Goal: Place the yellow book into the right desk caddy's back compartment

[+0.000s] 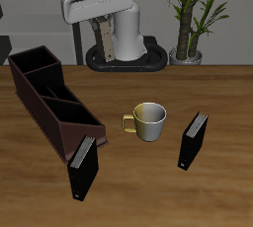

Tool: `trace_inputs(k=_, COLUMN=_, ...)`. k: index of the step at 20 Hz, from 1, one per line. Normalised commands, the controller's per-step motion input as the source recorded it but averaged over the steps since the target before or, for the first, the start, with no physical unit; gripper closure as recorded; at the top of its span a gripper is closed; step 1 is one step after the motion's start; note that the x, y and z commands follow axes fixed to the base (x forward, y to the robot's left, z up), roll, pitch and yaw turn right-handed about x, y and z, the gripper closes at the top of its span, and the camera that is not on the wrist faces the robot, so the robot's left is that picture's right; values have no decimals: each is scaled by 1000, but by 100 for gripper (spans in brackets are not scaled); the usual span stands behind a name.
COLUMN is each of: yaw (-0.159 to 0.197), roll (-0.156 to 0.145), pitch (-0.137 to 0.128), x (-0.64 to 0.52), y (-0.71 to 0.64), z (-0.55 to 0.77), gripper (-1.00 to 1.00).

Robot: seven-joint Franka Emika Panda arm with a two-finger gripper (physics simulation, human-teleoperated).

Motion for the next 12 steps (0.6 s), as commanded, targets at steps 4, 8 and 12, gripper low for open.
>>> trace_inputs(k=4, yaw=154, roll=-41, pitch=-13, x=200, y=-482, z=46, gripper=100)
trace_inputs(k=8, yaw=38, roll=-48, pitch=-31, x=65, y=-499, z=127, gripper=100)
trace_inputs(k=12, yaw=17, roll=-39, pitch=-13, x=0, y=-318, z=92, gripper=100)
